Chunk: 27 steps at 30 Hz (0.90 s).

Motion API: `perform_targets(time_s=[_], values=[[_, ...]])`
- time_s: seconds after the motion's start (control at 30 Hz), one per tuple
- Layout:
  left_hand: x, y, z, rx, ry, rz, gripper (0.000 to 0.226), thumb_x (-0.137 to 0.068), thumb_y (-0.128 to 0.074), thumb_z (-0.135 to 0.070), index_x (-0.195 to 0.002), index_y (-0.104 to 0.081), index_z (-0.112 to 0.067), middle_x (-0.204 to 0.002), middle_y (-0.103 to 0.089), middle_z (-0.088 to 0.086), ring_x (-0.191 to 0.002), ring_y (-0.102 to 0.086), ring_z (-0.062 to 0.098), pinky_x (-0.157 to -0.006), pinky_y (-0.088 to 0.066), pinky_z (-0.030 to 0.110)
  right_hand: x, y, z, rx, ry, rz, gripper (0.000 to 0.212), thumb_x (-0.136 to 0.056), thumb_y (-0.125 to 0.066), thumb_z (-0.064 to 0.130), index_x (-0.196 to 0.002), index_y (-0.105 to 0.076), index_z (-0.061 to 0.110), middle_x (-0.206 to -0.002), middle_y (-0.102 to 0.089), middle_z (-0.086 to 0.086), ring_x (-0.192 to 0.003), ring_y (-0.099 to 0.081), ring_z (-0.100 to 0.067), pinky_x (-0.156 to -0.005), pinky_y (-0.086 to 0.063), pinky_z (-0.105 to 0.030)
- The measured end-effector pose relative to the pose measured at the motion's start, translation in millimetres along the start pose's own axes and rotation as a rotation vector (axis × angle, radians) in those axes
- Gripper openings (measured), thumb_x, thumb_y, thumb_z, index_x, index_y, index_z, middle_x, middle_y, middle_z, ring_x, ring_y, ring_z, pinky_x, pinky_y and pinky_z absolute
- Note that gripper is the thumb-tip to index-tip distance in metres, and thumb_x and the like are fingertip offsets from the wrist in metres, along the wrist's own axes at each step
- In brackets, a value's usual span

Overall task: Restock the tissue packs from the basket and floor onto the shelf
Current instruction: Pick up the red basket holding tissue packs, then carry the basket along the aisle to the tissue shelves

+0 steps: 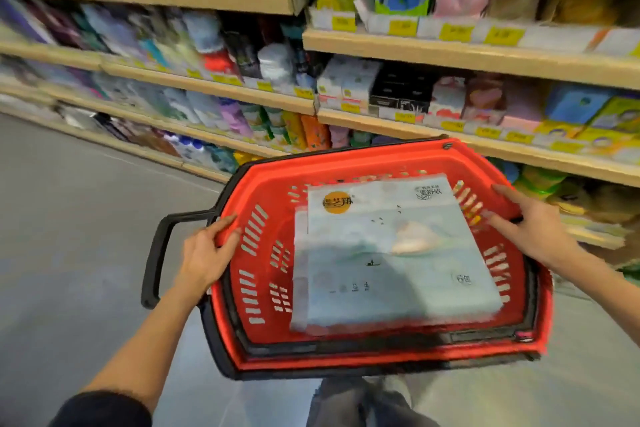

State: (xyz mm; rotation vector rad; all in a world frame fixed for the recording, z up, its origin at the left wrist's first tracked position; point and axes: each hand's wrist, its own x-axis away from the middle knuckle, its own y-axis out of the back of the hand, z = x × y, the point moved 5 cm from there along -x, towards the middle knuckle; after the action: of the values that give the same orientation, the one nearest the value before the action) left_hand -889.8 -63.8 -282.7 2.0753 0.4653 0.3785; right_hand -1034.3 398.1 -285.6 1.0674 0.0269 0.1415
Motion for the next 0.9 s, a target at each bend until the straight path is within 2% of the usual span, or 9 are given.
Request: perform_targets(time_s=[0.07, 0.17, 0.27, 0.4, 0.5, 0.7, 0.9], values=[[18.0, 32.4, 3.7, 0.011, 0.045, -0.057, 0.039, -0.089, -0.055, -0.035, -0.126, -0.057, -0.024, -0.116, -0.064, 0.022, -0.103, -0.06, 0.037, -0.085, -0.044, 0.036, -5.2, 24.4, 32.7, -0.014, 0.077, -0.018, 0.052, -0.076, -0.071, 0.024, -0.124, -0.055, 0.013, -0.1, -0.068, -0.025, -0.096, -0.062, -0.041, -0.082, -0.046, -0.042], [40.8, 81.0, 19.9, 0.005, 0.115, -0.139, 0.041, -0.087, -0.053, -0.044, -0.123, -0.059, -0.027, -0.094, -0.07, 0.018, -0.095, -0.062, 0.034, -0.078, -0.046, 0.036, -9.8, 47.3, 84.7, -0.038, 0.193, 0.012, 0.053, -0.075, -0.072, 0.026, -0.124, -0.056, 0.012, -0.116, -0.064, -0.02, -0.108, -0.059, -0.036, -0.088, -0.042, -0.037], [63.5, 128.6, 35.9, 0.0, 0.165, -0.222, 0.041, -0.085, -0.053, -0.049, -0.118, -0.062, -0.027, -0.089, -0.069, 0.011, -0.093, -0.062, 0.031, -0.075, -0.045, 0.035, -19.8, 57.8, 136.3, -0.024, 0.268, 0.054, 0.057, -0.074, -0.072, 0.033, -0.126, -0.055, 0.016, -0.118, -0.063, -0.02, -0.11, -0.057, -0.036, -0.087, -0.042, -0.037], [90.9, 191.0, 59.7, -0.007, 0.211, -0.347, 0.042, -0.084, -0.054, -0.051, -0.116, -0.064, -0.026, -0.101, -0.069, 0.016, -0.099, -0.061, 0.032, -0.076, -0.042, 0.034, -28.2, 58.8, 213.5, -0.092, 0.387, 0.08, 0.055, -0.071, -0.074, 0.037, -0.121, -0.059, 0.019, -0.119, -0.064, -0.013, -0.112, -0.057, -0.031, -0.089, -0.041, -0.036], [104.3, 234.8, 80.5, -0.019, 0.227, -0.424, 0.041, -0.083, -0.056, -0.049, -0.116, -0.065, -0.026, -0.106, -0.068, 0.016, -0.103, -0.06, 0.031, -0.076, -0.039, 0.032, -30.6, 50.5, 269.5, -0.163, 0.46, 0.09, 0.053, -0.07, -0.074, 0.037, -0.119, -0.061, 0.02, -0.122, -0.063, -0.007, -0.113, -0.056, -0.026, -0.081, -0.037, -0.029], [114.9, 321.7, 127.9, -0.072, 0.297, -0.518, 0.042, -0.082, -0.056, -0.051, -0.116, -0.065, -0.027, -0.114, -0.066, 0.016, -0.109, -0.059, 0.031, -0.083, -0.043, 0.035, -28.8, 23.0, 376.6, -0.241, 0.574, 0.101, 0.055, -0.068, -0.076, 0.039, -0.118, -0.062, 0.021, -0.114, -0.066, -0.007, -0.1, -0.058, -0.02, -0.076, -0.034, -0.026], [120.5, 400.4, 182.1, -0.112, 0.331, -0.569, 0.037, -0.081, -0.056, -0.053, -0.109, -0.067, -0.032, -0.112, -0.067, 0.013, -0.104, -0.061, 0.03, -0.075, -0.04, 0.034, -27.8, -0.6, 483.2, -0.284, 0.637, 0.149, 0.06, -0.065, -0.077, 0.042, -0.12, -0.06, 0.024, -0.123, -0.061, -0.006, -0.113, -0.054, -0.023, -0.079, -0.034, -0.025]])
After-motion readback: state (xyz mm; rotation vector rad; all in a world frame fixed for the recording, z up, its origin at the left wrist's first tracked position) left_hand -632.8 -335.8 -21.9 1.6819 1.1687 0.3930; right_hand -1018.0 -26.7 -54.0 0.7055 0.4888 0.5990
